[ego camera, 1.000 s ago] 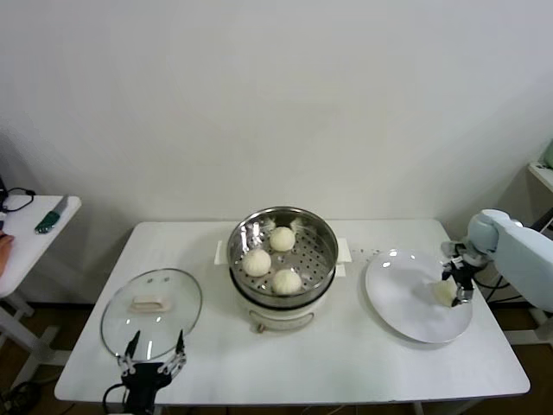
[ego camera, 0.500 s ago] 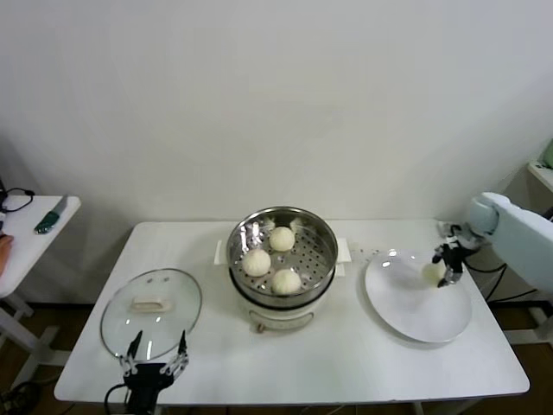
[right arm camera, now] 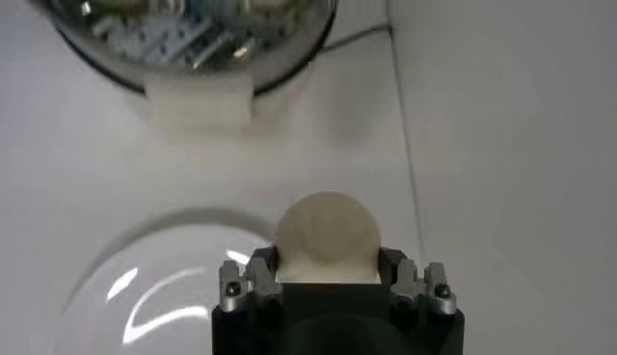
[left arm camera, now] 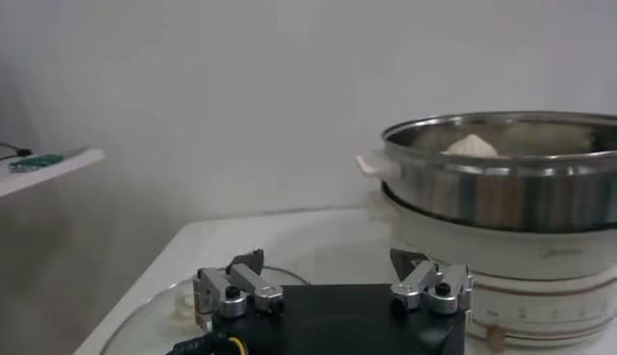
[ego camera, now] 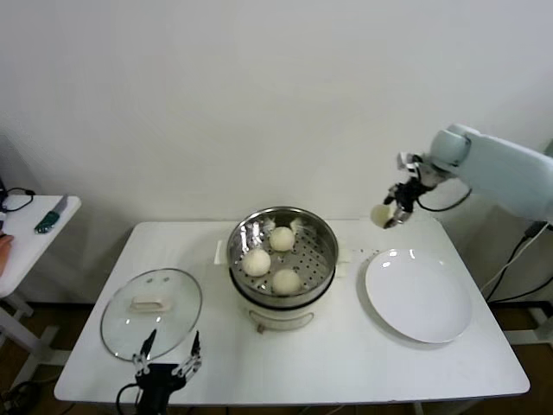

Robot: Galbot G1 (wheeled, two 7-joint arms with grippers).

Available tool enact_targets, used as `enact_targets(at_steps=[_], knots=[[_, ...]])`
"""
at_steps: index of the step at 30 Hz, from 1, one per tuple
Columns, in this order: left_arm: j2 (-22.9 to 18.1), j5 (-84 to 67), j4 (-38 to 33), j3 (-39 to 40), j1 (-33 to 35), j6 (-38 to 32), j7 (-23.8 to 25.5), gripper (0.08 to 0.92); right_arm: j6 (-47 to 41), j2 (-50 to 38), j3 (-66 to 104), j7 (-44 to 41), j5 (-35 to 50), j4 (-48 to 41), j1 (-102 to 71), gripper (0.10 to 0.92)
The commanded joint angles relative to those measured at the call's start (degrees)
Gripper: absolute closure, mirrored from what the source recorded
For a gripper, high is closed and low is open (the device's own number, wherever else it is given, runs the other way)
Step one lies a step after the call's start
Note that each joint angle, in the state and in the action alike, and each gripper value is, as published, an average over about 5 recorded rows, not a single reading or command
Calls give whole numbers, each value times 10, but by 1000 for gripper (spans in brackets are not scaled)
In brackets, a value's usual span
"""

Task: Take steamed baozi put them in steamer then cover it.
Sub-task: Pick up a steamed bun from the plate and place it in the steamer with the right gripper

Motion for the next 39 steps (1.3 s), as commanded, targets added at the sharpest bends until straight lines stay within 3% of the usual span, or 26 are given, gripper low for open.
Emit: enact_targets(at_steps=[1, 8, 19, 39], knots=[[14, 0, -15, 7, -6, 1, 14, 177, -55, 118, -164, 31, 194, 96, 134, 364], [27, 6, -15, 14, -17, 0, 19, 177, -77, 182, -183, 55, 231, 121, 124, 364], [36, 6, -12, 21, -27, 0, 18, 177, -78, 247, -201, 58, 224, 87, 74, 364], [42, -4, -9, 12, -26, 3, 18, 177, -83, 232, -204, 64, 179, 90, 33, 349]])
